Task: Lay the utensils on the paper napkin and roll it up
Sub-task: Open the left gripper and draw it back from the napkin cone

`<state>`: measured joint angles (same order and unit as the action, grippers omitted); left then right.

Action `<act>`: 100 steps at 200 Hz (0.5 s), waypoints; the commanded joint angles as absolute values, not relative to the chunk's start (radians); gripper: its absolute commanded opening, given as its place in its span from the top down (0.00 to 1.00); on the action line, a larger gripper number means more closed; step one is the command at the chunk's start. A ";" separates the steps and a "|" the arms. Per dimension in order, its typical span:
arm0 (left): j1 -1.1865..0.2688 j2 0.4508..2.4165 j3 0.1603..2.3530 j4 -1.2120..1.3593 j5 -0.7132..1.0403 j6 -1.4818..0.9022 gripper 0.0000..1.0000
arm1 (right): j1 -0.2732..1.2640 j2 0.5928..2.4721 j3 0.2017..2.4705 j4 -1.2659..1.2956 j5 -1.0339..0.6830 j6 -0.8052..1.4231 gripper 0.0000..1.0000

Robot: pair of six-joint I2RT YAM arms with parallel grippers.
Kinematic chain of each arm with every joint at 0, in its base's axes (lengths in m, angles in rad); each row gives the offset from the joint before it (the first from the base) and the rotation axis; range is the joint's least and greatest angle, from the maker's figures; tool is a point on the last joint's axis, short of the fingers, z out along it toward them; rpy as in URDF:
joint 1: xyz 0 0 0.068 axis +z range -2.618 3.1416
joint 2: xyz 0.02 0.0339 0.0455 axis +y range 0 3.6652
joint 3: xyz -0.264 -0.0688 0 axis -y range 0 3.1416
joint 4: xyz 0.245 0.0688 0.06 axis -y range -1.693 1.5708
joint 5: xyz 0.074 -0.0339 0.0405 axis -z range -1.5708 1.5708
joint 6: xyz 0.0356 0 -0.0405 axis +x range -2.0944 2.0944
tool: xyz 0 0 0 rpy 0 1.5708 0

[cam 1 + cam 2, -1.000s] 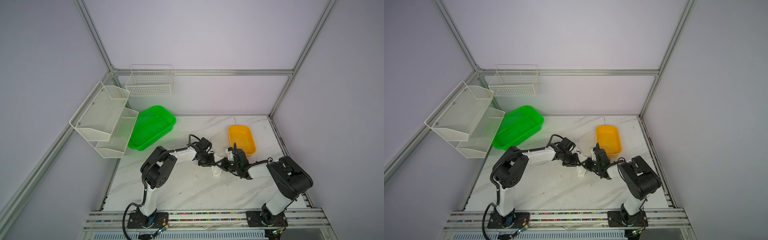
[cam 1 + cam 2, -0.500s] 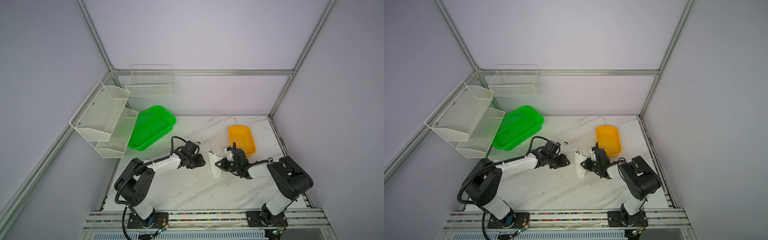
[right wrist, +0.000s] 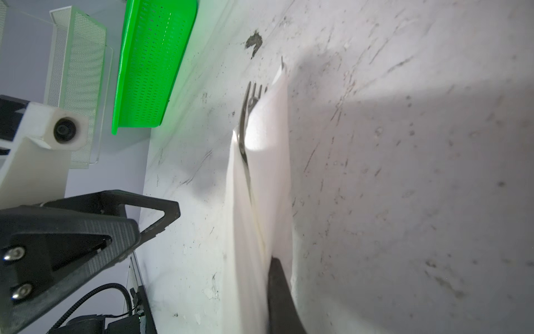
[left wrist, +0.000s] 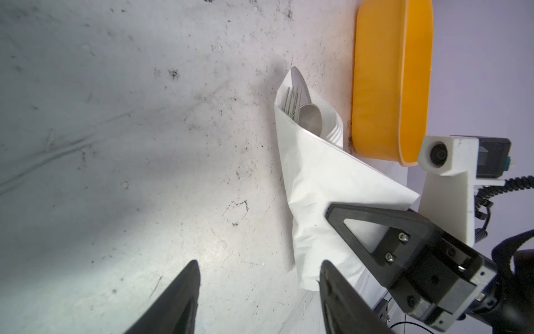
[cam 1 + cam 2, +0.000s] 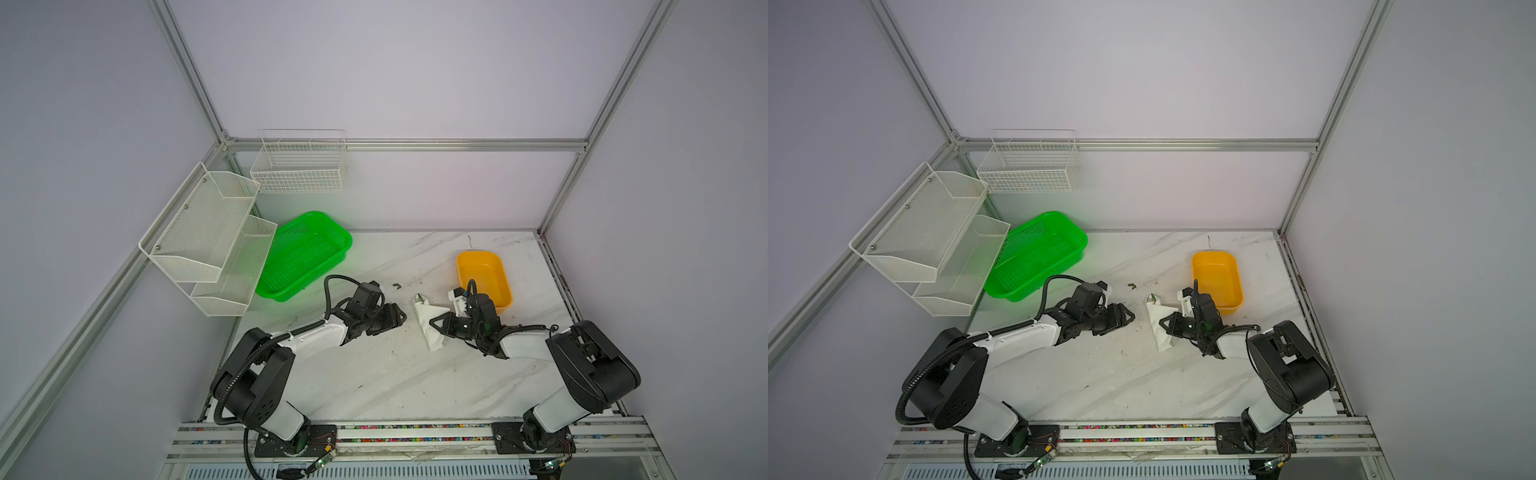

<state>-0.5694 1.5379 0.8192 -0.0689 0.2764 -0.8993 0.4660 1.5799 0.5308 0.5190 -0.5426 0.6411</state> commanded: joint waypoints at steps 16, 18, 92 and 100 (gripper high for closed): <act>-0.557 1.465 0.750 0.069 0.302 -0.936 0.28 | 0.471 1.517 0.553 0.548 -0.585 0.641 0.93; -0.557 1.461 0.748 0.074 0.301 -0.938 0.28 | 0.471 1.515 0.554 0.550 -0.587 0.642 0.93; -0.484 1.301 0.670 0.419 0.534 -1.009 0.05 | 0.471 1.344 0.657 0.542 -0.697 0.735 0.94; -0.478 1.305 0.671 0.467 0.570 -1.034 0.05 | 0.471 1.333 0.675 0.535 -0.708 0.745 0.94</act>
<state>-0.5037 1.3231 0.7029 0.2562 0.4126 -0.9817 0.4660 1.3979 0.6048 0.5140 -0.6415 0.7063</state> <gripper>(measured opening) 0.951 0.066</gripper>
